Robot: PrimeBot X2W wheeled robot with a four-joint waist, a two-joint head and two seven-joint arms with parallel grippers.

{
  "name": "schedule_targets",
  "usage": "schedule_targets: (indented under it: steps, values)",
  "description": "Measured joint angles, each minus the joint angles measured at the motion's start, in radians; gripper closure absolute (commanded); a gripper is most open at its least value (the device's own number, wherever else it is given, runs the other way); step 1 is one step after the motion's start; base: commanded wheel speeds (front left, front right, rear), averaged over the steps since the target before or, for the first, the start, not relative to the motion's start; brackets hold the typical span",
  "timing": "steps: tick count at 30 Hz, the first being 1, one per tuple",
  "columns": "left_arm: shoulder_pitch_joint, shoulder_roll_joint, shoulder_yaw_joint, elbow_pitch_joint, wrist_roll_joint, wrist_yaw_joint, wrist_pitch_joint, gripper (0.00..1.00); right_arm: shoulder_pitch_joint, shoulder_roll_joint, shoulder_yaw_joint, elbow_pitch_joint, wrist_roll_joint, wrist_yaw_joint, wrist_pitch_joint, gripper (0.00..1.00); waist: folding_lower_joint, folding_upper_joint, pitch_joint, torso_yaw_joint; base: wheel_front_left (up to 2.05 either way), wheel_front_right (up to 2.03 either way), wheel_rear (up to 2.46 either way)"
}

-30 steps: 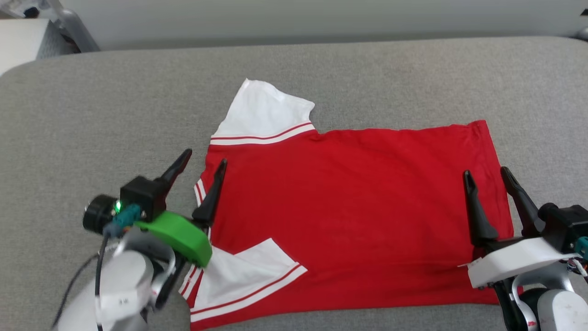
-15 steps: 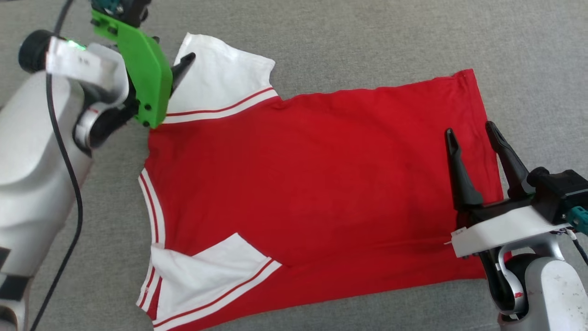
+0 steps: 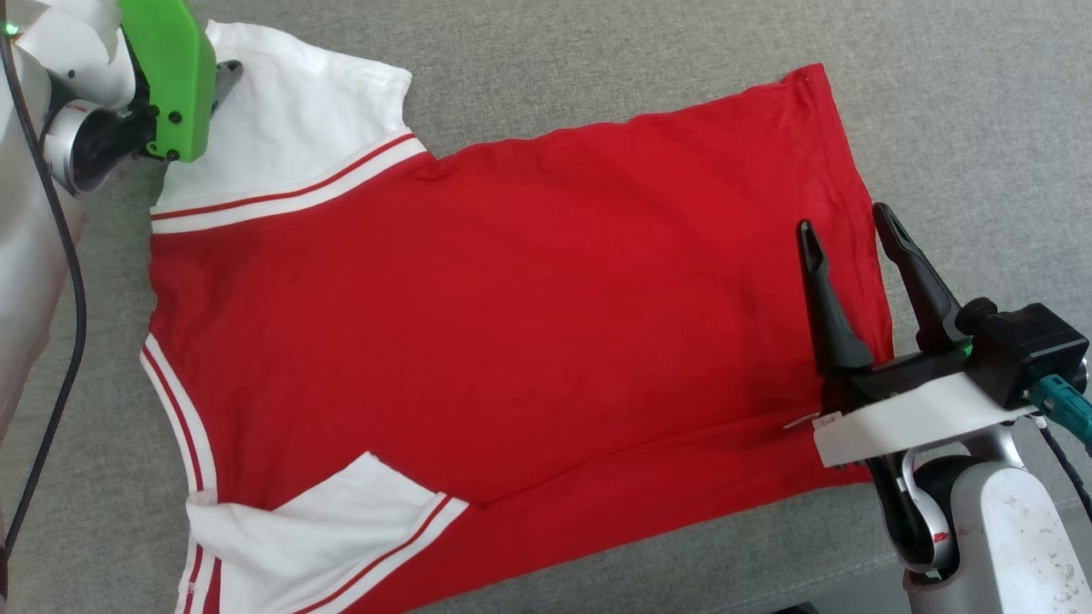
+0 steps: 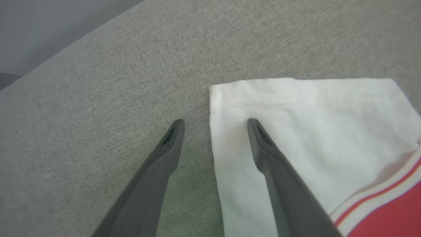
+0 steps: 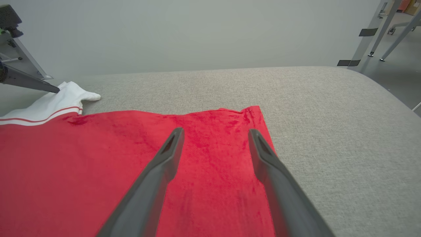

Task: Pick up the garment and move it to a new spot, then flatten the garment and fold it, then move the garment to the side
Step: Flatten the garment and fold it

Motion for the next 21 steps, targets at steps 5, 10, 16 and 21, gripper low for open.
schedule_targets:
  steps: [5, 10, 16, 21]
  values:
    - [-0.016, 0.003, -0.024, 0.039, 0.002, 0.0, -0.026, 0.0, -0.001, 0.002, 0.001, 0.005, 0.0, 0.0, -0.003, 0.0, -0.0001, 0.0, 0.023, -0.016, 0.0, 0.0, 0.0]
    - [-0.025, 0.002, -0.045, 0.045, -0.057, 0.0, -0.023, 0.43, -0.005, 0.002, 0.001, 0.006, 0.0, 0.0, -0.003, 0.0, -0.0001, 0.0, 0.033, -0.012, 0.0, 0.0, 0.0]
    - [-0.028, -0.015, -0.065, 0.04, -0.135, 0.0, -0.009, 1.0, -0.016, -0.002, 0.002, 0.009, -0.009, 0.0, 0.007, 0.0, -0.0001, 0.0, 0.028, 0.001, 0.0, 0.0, 0.0]
    - [0.003, -0.028, -0.068, 0.047, -0.17, 0.0, -0.121, 1.0, -0.019, -0.054, -0.015, 0.007, -0.008, 0.0, 0.075, 0.0, 0.0, 0.0, -0.02, 0.014, 0.0, 0.0, 0.0]
